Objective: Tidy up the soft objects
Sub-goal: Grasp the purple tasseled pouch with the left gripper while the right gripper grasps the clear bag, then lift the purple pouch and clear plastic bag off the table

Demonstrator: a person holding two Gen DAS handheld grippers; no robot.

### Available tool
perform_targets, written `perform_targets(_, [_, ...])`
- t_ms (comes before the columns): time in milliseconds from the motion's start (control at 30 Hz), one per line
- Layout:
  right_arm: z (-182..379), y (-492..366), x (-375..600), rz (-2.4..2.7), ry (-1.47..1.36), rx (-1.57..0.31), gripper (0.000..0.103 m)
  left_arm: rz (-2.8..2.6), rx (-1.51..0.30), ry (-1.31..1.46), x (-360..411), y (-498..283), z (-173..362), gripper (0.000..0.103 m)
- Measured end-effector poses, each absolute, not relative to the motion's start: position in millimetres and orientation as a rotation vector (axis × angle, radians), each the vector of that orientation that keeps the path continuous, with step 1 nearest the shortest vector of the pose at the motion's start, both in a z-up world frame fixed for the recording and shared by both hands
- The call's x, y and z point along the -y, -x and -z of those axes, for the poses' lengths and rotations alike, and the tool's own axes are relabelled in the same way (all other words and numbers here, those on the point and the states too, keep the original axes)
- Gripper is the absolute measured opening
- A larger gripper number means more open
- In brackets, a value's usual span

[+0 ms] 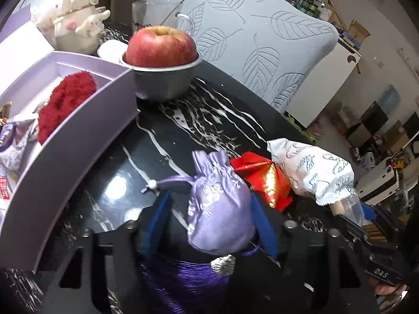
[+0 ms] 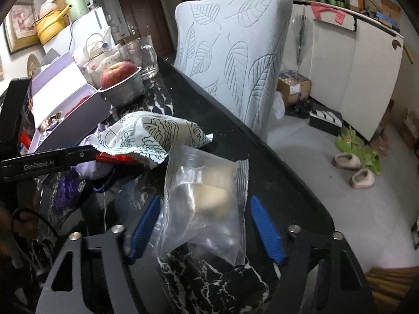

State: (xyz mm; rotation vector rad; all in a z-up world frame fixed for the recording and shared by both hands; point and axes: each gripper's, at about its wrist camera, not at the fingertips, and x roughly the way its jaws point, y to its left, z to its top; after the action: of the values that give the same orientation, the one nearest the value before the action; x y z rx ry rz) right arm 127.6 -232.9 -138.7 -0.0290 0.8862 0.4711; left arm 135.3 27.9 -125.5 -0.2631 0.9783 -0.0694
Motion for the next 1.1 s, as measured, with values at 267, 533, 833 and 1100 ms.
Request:
perform_targets(267, [139.2,-118.5,229.3,-0.487,0.038,-0.894,0.054,0.07,-0.977,0.252,-25.3,-116.4,122.7,0.043])
perform_targets(533, [138.3,-95.4,225.6,-0.502,0.047,-0.902,0.054,0.065,-0.988,0.278,-28.7,-71.9,123.3,0.043])
perform_targets(833, [137.9,-62.6,202.6,-0.585,0.102,-0.905,0.054,0.039,-0.985,0.297,-37.4,-19.1,123.7,0.043])
perform_targets(1100, [137.7,-41.6,179.3,-0.663,0.155,-0.903,0.054,0.003,-0.995,0.308,-46.8,11.0,123.7,0.043])
